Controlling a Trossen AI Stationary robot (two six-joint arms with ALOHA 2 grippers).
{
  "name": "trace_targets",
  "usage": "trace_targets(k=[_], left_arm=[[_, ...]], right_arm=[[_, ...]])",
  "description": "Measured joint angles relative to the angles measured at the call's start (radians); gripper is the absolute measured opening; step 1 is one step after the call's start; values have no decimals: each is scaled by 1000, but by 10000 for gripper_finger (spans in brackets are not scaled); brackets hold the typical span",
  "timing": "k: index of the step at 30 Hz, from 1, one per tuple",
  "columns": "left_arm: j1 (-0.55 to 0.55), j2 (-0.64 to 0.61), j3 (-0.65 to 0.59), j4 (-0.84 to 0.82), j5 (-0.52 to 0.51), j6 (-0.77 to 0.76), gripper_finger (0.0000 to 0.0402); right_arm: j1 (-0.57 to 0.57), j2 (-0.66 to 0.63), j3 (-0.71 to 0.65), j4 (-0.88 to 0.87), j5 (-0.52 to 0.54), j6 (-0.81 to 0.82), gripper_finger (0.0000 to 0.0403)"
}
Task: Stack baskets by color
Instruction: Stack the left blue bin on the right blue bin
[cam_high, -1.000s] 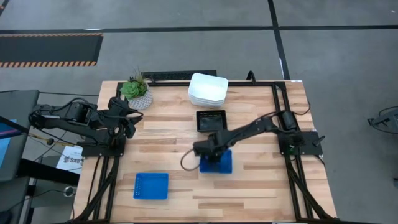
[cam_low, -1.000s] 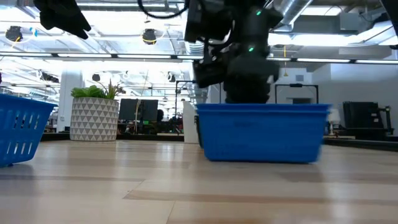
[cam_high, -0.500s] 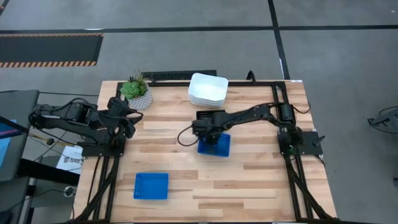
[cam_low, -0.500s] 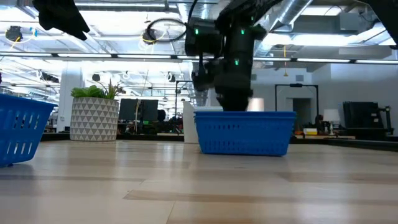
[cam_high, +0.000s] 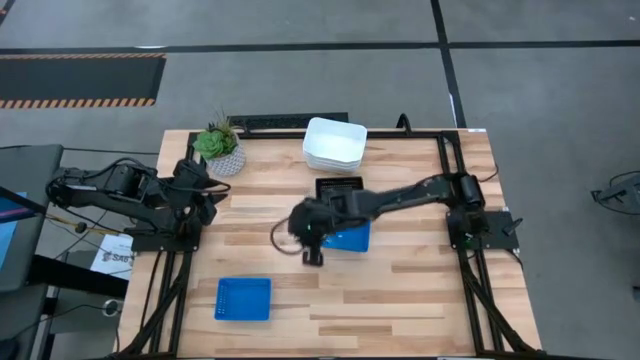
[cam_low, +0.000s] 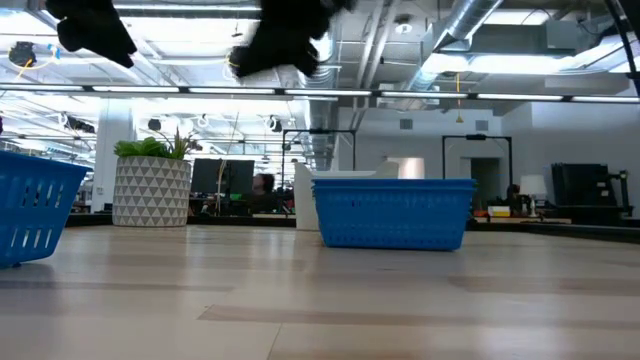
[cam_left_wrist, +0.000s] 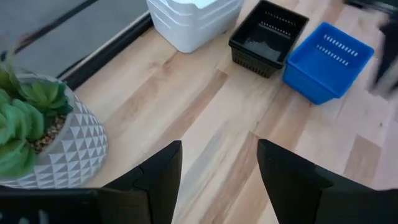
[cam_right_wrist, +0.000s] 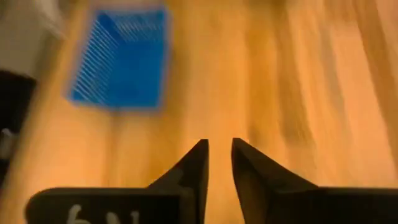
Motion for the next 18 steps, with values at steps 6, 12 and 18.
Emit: trace_targets(k=[6,12,18], left_arm=[[0,0,0,1,25,-15,197],[0,0,0,0,26,-17,197],[0,0,0,-5,27,-19,197]], right_arm=[[60,33,0,356,39,-23,145],[70,162,11,622,47,-40,211],[85,338,173,635,27,-43,222]])
